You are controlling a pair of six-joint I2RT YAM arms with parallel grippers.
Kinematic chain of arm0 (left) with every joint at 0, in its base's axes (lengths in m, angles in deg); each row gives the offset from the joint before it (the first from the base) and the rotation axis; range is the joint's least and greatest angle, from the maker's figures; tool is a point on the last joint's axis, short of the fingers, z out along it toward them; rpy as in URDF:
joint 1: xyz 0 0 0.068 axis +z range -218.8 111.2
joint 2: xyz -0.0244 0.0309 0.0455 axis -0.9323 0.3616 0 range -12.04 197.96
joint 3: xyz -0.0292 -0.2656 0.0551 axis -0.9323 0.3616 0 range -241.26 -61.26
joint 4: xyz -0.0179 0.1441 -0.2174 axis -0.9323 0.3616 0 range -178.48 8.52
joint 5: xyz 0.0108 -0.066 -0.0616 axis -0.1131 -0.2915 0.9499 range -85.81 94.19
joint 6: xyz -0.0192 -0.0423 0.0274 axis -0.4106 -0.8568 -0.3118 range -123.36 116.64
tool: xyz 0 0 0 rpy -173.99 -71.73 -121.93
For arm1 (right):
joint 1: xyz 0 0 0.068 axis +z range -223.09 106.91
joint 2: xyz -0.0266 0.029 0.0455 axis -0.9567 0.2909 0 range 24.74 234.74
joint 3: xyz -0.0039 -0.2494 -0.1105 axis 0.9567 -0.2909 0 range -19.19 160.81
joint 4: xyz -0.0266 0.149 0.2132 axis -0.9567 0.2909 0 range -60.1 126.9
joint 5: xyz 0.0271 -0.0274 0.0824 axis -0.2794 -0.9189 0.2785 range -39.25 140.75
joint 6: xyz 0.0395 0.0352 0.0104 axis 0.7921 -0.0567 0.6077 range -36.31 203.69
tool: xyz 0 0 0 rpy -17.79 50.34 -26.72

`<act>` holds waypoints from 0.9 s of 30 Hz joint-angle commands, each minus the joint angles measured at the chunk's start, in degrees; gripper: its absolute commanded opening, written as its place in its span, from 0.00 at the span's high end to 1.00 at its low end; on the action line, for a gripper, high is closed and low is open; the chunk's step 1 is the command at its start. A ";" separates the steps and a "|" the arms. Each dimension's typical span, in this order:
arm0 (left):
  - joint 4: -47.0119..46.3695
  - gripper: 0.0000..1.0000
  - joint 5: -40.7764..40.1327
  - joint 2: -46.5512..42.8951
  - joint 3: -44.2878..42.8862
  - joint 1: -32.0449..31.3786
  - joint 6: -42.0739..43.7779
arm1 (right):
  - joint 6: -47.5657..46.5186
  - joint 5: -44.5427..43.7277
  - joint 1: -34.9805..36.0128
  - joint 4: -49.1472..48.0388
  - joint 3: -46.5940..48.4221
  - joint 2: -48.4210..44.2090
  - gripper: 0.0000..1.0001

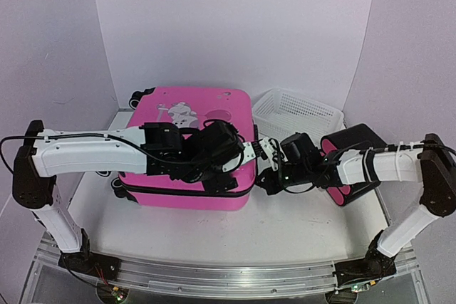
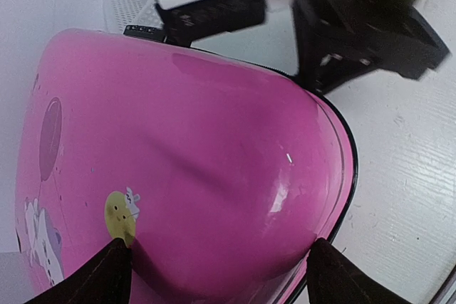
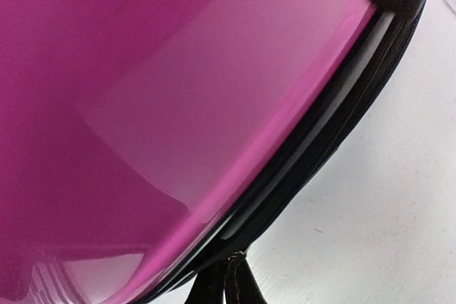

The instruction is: Open, take out, and arrange the luggage

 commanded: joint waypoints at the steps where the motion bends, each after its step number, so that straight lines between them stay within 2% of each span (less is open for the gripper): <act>1: -2.99 0.18 -5.83 1.98 -4.75 8.22 -7.71 | -1.54 -3.19 6.64 -3.60 -2.99 -5.10 1.00; 4: -1.26 0.20 -4.03 3.96 -7.54 10.78 -11.10 | 0.07 -4.98 9.29 -8.35 -5.25 -5.93 1.00; 10: 1.48 0.25 -2.41 10.95 -16.10 11.51 -14.91 | 4.32 -10.62 17.03 -22.69 -6.73 -2.54 1.00; 15: 1.94 0.27 -0.18 12.54 -17.08 11.58 -14.96 | 6.70 -13.29 20.54 -27.90 -6.07 -0.41 1.00; 18: 3.28 0.24 2.18 7.47 -14.88 11.63 -17.96 | 8.96 -21.12 19.59 -27.55 -8.88 -2.51 1.00; 22: 7.78 0.06 8.91 -3.91 -9.83 13.52 -21.21 | 11.12 -11.99 12.10 -23.20 -8.89 -4.20 1.00; 25: 13.99 0.01 15.57 -12.79 -5.73 20.72 -23.26 | 9.32 -8.47 10.41 -20.29 -7.66 -4.29 1.00; 27: 15.99 0.00 20.79 -19.32 -1.68 28.32 -22.93 | 9.08 -5.99 8.55 -19.42 -7.54 -4.52 1.00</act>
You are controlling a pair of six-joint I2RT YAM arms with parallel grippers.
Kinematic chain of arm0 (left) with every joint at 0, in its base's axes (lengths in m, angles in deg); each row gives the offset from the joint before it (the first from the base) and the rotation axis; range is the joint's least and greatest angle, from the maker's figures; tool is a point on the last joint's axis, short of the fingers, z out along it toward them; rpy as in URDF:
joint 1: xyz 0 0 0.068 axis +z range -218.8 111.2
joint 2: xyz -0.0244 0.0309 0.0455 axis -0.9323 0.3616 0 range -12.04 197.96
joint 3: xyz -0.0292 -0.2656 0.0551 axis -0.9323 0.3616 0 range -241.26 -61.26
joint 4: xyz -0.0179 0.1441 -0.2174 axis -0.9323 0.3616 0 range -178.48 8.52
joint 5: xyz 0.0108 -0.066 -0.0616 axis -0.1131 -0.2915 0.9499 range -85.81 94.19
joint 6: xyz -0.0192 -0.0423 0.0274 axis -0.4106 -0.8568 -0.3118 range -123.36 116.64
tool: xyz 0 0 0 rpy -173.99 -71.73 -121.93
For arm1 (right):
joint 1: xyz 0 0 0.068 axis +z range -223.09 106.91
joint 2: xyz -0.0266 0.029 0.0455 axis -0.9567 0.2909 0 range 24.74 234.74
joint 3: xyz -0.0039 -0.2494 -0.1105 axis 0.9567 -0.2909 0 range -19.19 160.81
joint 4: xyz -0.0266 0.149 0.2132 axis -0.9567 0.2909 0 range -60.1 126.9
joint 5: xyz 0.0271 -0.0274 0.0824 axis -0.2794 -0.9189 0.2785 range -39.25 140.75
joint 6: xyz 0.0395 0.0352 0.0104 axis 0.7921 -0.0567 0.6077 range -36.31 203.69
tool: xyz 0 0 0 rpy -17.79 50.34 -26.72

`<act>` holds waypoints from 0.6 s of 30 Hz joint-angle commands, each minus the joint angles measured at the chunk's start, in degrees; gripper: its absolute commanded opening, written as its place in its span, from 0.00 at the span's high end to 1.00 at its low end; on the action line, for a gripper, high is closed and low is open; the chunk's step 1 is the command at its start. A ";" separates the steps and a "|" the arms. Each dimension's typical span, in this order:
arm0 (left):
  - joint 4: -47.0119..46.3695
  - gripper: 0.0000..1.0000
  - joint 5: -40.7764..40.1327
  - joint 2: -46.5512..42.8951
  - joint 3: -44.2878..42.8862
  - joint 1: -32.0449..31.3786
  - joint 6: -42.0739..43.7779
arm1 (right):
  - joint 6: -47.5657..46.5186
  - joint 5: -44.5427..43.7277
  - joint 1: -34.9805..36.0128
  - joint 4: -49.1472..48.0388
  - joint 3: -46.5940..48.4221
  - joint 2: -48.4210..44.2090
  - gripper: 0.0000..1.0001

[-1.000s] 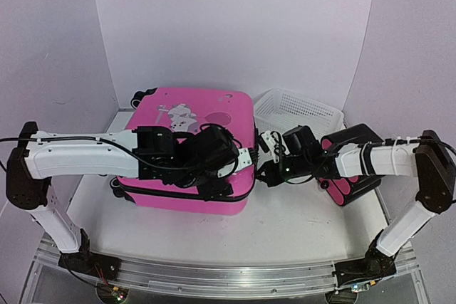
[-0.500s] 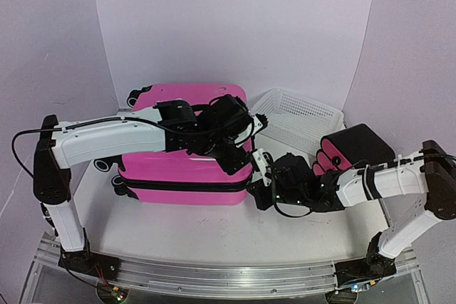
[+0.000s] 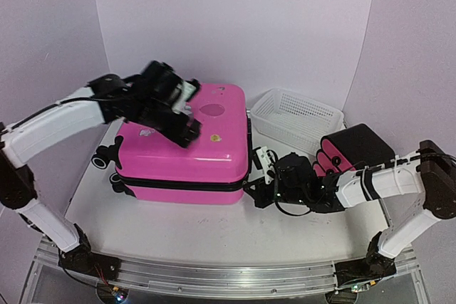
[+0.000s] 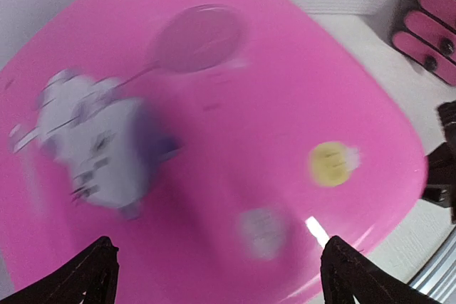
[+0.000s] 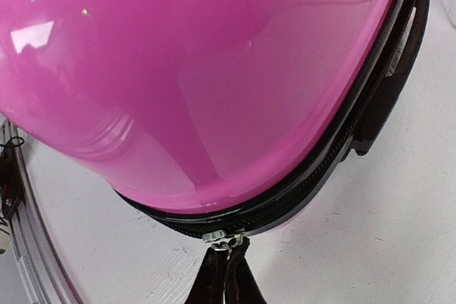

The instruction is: Open, take out, and arrange the luggage

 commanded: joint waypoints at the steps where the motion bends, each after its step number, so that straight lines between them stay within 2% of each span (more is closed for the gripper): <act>1: 9.08 0.00 9.31 -16.39 6.52 16.09 -2.55 | -0.77 8.65 -3.90 0.85 2.03 -2.95 1.00; 5: 9.51 0.00 27.34 -23.01 12.73 33.40 0.53 | -2.17 15.53 -8.37 3.72 4.27 -1.70 1.00; 7: 9.41 0.01 32.37 -22.30 14.80 37.35 2.17 | -2.96 18.07 -9.98 5.11 5.50 -1.10 1.00; 14: 9.14 0.01 29.53 -21.56 20.57 38.28 4.53 | -3.92 23.86 -14.17 6.52 7.34 -0.76 1.00; 18: 8.93 0.01 32.95 -20.88 23.74 38.13 3.64 | -4.58 24.58 -15.18 6.91 7.61 -0.93 1.00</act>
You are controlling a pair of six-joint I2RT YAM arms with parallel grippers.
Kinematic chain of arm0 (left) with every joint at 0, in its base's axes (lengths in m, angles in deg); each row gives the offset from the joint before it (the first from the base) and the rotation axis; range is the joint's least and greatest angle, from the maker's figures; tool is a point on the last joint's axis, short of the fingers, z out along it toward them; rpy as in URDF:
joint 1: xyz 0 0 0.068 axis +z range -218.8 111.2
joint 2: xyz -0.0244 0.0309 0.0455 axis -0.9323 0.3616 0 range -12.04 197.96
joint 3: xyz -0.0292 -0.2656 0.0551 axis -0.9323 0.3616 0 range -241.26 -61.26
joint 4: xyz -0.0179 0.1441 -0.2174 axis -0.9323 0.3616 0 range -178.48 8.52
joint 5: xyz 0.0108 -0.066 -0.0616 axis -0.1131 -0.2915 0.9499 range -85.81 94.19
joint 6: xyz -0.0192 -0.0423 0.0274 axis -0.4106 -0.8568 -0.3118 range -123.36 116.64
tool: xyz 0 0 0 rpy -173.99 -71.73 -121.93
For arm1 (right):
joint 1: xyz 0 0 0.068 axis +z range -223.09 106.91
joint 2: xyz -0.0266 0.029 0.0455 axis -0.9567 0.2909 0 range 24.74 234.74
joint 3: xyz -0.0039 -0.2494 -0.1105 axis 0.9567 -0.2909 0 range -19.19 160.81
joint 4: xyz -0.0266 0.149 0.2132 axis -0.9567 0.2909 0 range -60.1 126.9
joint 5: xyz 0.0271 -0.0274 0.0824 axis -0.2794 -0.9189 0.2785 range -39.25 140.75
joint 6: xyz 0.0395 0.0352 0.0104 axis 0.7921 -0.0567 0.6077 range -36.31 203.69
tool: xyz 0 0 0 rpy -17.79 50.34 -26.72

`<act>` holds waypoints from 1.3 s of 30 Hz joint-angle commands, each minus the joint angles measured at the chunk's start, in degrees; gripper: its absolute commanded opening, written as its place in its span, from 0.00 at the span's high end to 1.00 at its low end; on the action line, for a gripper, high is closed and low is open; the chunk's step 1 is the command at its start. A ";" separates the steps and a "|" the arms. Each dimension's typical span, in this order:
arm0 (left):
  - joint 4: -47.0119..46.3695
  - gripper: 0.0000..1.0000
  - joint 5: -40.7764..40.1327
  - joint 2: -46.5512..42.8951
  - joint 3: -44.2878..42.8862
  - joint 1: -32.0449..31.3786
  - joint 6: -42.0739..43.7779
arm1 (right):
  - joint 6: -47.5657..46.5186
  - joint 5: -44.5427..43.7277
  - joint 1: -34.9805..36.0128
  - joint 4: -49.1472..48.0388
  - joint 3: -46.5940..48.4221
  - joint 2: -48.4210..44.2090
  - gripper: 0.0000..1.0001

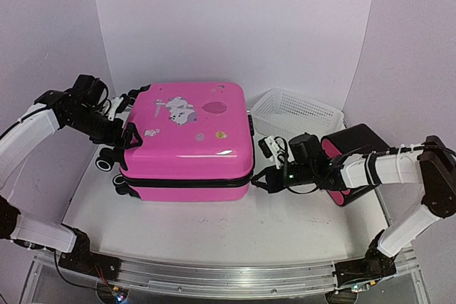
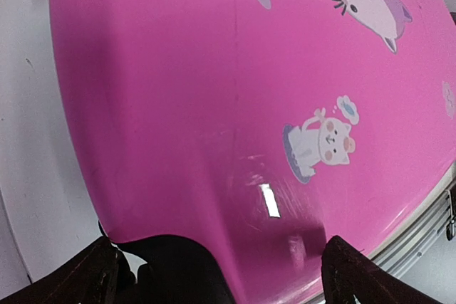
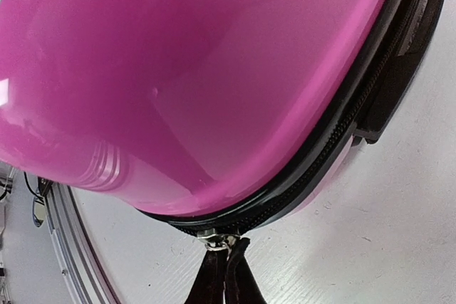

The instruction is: Open, take out, and arrange the luggage

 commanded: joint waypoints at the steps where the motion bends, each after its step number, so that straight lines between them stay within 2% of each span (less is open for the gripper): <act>1: 1.88 0.01 4.91 -0.15 3.55 -0.27 0.60 | -1.30 1.49 -1.99 -2.03 3.48 -0.94 1.00; 3: 1.38 0.01 5.40 -1.21 4.65 -2.63 -1.16 | -1.31 1.88 -3.00 -1.76 3.89 -1.02 1.00; 7: 0.94 0.01 0.07 -3.71 5.72 -11.22 -5.19 | -1.92 3.02 -6.38 0.43 6.59 0.20 1.00; 10: -0.35 0.01 -2.42 -4.36 6.98 -15.00 -8.47 | -3.23 5.54 -8.24 2.08 9.39 2.38 1.00; 14: -1.60 0.01 -12.10 -3.49 8.47 -21.69 -13.53 | -6.07 6.61 -9.81 6.75 12.97 4.40 1.00; 18: -4.17 0.01 -24.13 0.59 7.83 -31.39 -17.19 | -7.69 6.85 -10.76 11.08 15.37 5.52 1.00; 20: -4.11 0.01 -27.72 4.30 6.20 -32.67 -19.67 | -7.35 6.75 -10.66 12.53 15.90 5.89 1.00; 22: -4.92 0.01 -27.68 6.79 5.39 -32.79 -23.64 | -5.28 5.36 -10.04 12.33 15.11 5.87 1.00; 24: -7.48 0.06 -26.72 8.40 5.28 -33.01 -26.36 | -4.09 1.45 -7.16 12.20 14.26 5.51 1.00; 27: -10.47 0.17 -26.84 9.96 4.88 -33.09 -28.96 | -3.20 -9.28 0.33 10.65 12.55 4.40 1.00; 29: -13.28 0.20 -25.07 10.18 4.66 -33.15 -29.24 | -1.23 -14.59 5.70 7.43 11.50 4.21 1.00; 33: -16.92 0.21 -21.75 10.89 4.05 -33.24 -29.18 | 1.76 -17.87 12.30 0.44 12.45 7.22 1.00; 39: -17.87 0.19 -17.95 9.96 4.34 -33.36 -28.07 | 0.41 -18.00 13.32 0.87 15.09 10.59 1.00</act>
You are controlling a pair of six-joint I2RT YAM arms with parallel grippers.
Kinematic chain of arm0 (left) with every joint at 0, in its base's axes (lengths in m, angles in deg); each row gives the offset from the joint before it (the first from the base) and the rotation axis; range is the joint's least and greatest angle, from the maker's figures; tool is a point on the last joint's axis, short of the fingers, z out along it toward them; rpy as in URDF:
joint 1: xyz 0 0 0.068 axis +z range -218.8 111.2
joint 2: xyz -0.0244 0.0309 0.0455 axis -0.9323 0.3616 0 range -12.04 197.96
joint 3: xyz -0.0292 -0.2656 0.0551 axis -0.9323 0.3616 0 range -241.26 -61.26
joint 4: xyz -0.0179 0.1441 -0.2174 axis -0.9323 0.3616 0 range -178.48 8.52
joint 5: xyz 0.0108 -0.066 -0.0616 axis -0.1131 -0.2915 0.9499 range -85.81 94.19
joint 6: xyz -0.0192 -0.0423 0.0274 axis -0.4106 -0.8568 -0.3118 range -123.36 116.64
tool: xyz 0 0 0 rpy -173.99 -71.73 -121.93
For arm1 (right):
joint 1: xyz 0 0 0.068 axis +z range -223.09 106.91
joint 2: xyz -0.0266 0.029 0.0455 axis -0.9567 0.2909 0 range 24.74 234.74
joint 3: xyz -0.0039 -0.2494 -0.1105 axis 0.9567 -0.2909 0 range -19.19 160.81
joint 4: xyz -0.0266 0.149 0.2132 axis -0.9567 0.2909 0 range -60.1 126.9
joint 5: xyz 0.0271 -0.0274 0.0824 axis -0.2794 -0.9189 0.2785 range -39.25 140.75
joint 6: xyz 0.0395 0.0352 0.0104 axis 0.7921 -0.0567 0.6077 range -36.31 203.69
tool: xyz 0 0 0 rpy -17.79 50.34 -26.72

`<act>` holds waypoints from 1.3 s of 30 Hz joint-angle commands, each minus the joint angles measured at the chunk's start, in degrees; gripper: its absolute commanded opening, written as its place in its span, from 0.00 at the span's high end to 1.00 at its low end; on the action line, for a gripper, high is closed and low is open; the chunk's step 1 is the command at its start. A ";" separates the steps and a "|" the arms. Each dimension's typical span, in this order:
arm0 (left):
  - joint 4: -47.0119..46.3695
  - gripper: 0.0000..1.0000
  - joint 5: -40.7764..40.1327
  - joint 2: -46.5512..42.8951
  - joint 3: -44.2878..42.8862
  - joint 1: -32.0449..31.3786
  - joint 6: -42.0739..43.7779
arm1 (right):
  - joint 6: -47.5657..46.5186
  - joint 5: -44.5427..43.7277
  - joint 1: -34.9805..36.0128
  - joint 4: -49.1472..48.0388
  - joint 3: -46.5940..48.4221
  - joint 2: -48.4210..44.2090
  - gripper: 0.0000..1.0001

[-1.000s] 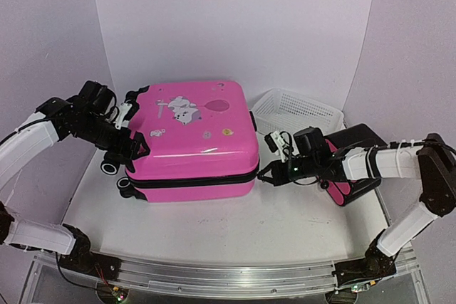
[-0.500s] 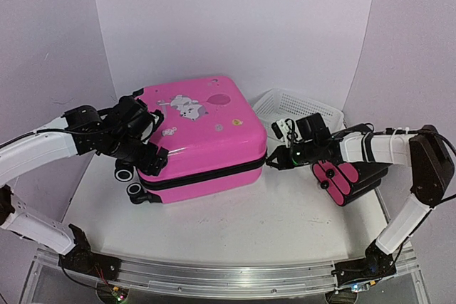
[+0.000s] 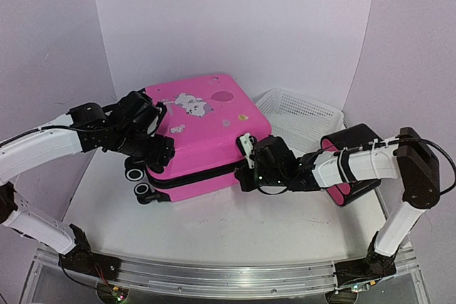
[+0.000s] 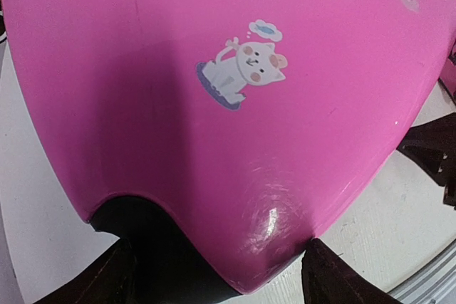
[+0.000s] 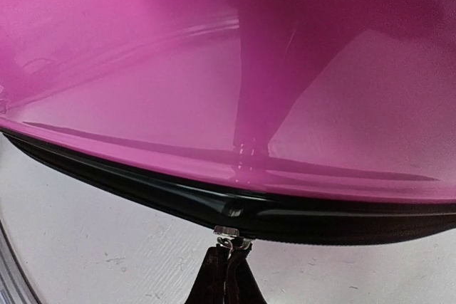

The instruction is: Open, take out, and arrange the luggage

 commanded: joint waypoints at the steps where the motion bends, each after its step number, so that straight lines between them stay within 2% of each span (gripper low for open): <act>1: -10.55 0.16 11.92 4.00 2.80 -0.12 -4.38 | -0.68 4.91 2.52 -3.27 1.59 -0.71 1.00; 4: -8.72 0.01 12.61 -2.32 4.20 0.21 -1.88 | -1.57 5.27 0.59 -2.35 0.10 -2.34 1.00; 9: 1.01 0.00 13.34 -6.85 3.68 5.22 3.65 | -3.12 12.20 -3.81 -1.13 -0.62 -3.38 1.00; 12: 1.33 0.00 19.01 -7.77 5.15 8.89 7.48 | -2.91 15.81 -6.38 -0.96 -0.58 -3.05 1.00; 17: 1.72 0.01 25.34 -3.85 4.88 9.47 11.43 | -2.78 18.06 -8.55 -0.34 0.76 -2.59 1.00; 22: -0.10 0.15 30.52 -2.92 4.63 7.53 9.38 | -5.75 18.42 -9.51 2.61 4.65 -0.01 1.00; 27: -8.88 0.28 35.39 -2.35 5.27 1.81 1.91 | -9.86 19.22 -10.97 7.22 13.25 4.58 1.00; 29: -11.89 0.32 35.47 0.09 4.65 -0.50 -0.60 | -11.57 21.25 -10.69 12.42 18.77 7.55 1.00; 31: -14.60 0.39 33.83 2.26 3.49 -1.70 -3.81 | -11.61 22.89 -9.83 12.83 21.42 9.56 1.00; 32: -16.27 0.45 33.02 3.19 3.06 -1.81 -5.36 | -11.32 23.23 -9.08 12.53 21.79 10.12 1.00; 35: -20.06 0.56 30.65 4.60 1.50 -1.83 -8.16 | -8.72 23.47 -6.84 10.88 20.19 10.29 1.00; 39: -23.68 0.66 28.58 5.93 -1.20 -1.82 -9.27 | -1.91 22.55 -3.88 1.69 10.66 5.93 1.00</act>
